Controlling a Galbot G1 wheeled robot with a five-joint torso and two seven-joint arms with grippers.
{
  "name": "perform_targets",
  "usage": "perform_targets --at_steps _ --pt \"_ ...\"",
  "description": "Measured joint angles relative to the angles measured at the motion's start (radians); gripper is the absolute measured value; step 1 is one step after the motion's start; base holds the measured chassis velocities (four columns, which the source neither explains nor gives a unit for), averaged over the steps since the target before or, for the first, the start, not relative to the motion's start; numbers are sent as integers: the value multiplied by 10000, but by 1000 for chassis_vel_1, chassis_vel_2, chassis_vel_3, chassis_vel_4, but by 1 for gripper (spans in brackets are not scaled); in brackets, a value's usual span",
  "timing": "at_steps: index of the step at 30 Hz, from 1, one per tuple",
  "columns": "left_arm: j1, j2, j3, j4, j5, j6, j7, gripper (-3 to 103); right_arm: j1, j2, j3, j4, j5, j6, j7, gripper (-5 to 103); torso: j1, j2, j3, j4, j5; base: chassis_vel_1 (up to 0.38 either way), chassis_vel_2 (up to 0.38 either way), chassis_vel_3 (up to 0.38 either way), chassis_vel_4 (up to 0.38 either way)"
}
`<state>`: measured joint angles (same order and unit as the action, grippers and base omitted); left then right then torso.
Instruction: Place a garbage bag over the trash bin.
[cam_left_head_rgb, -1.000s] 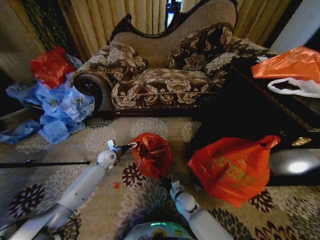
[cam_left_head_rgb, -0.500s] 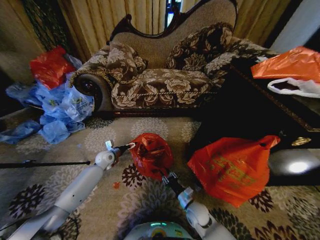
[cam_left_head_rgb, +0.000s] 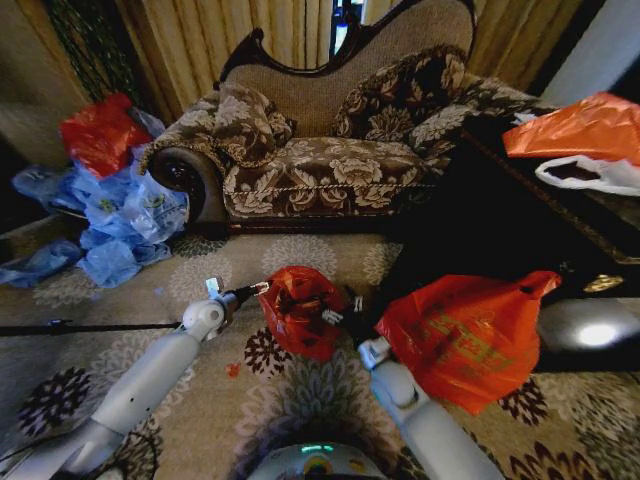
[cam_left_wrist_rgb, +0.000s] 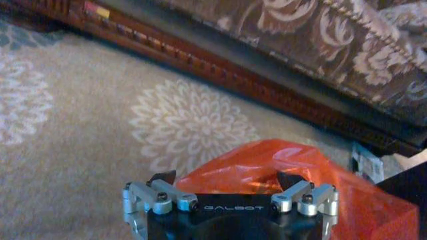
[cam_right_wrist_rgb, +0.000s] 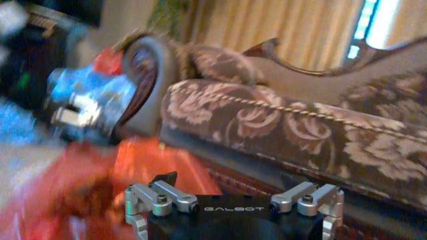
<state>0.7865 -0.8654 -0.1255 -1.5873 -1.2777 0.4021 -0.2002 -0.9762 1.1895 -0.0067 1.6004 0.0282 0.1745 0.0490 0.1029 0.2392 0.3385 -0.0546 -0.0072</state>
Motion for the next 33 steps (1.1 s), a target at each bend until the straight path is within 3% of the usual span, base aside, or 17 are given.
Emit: perform_targets --at_steps 6,13,22,32,33 --pt "-6 -68 229 -255 633 -816 -237 100 133 99 -256 -906 -793 298 -503 100 -1 0 0 3 0 0 0 0 0" --pt "-394 -255 292 -99 280 -839 -268 100 819 456 -507 -1661 -1154 346 -321 100 0 0 0 0 1 0 0 0 0" --pt "-110 -48 -212 -780 -30 -687 -401 100 1997 753 -727 -2585 -1567 252 -208 100 -2 0 -1 2 -1 0 0 0 0" --pt "1021 806 -962 -2566 -363 -612 -522 100 2789 1331 -1074 -3247 -1509 779 -575 102 -2 0 -1 2 0 0 0 0 0" --pt "1175 928 -1003 -2752 -363 -622 -488 100 2955 1513 -1074 -3521 -1501 942 -653 99 -3 0 -1 2 -1 0 0 0 0"
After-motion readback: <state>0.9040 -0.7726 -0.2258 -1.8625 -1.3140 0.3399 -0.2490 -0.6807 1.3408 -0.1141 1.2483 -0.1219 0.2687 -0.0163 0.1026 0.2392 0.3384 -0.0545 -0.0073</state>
